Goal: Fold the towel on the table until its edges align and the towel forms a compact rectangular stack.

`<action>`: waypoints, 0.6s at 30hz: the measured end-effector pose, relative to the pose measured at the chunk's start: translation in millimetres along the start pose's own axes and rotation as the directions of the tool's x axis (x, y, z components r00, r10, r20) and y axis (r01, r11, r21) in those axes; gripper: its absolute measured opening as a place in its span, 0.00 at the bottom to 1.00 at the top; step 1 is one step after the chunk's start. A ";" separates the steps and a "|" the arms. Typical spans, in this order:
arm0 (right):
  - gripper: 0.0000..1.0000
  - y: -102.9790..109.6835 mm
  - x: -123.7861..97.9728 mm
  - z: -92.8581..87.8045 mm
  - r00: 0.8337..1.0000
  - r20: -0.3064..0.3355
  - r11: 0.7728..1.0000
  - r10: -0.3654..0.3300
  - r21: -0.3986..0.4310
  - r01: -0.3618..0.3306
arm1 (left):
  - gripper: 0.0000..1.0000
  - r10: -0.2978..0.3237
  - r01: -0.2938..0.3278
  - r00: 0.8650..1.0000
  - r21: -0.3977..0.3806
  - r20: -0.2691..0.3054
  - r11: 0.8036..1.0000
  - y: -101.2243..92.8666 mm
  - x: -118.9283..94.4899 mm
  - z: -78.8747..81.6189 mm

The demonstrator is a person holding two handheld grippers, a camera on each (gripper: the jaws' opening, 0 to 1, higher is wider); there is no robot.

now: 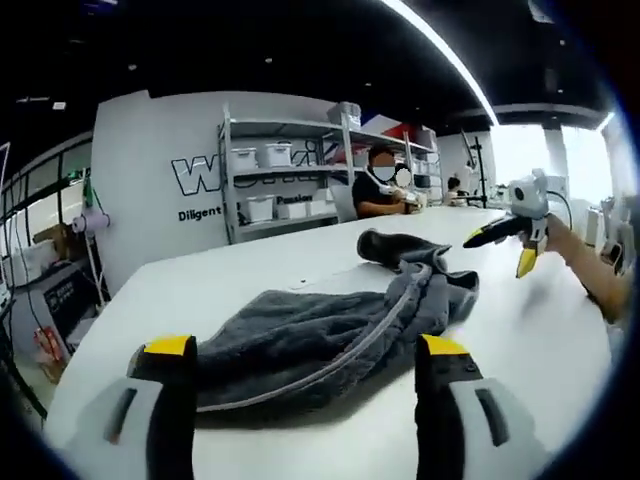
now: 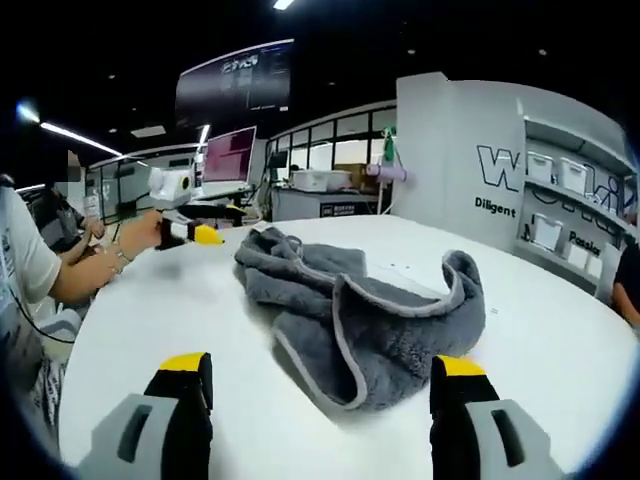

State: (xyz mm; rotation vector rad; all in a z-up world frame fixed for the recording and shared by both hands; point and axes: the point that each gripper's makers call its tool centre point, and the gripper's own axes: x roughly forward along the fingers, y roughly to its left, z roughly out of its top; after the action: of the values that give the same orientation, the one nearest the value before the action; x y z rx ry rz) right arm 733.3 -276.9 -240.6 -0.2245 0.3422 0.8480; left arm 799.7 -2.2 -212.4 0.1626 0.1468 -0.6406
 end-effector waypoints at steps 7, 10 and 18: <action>0.94 1.9 2.3 -4.5 0.999 -0.036 1.000 -0.012 -0.023 0.011 | 0.99 -0.044 0.044 0.999 0.000 0.022 0.999 -14.3 -1.9 -1.4; 0.93 1.8 1.4 2.8 1.000 -0.003 1.000 -0.017 -0.024 0.017 | 0.99 -0.039 0.039 0.999 0.030 0.013 0.999 -14.1 -1.1 -5.8; 0.86 -10.7 0.1 19.4 0.990 0.102 0.996 -0.094 0.010 0.094 | 0.99 -0.064 0.063 0.998 -0.042 -0.024 0.997 -17.6 -1.8 -23.2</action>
State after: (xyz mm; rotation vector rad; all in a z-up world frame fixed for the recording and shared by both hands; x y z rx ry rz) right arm 745.5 -277.4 -222.2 -0.1905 0.2358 0.7625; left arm 785.7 -10.6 -236.6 0.1271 0.1897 -0.6984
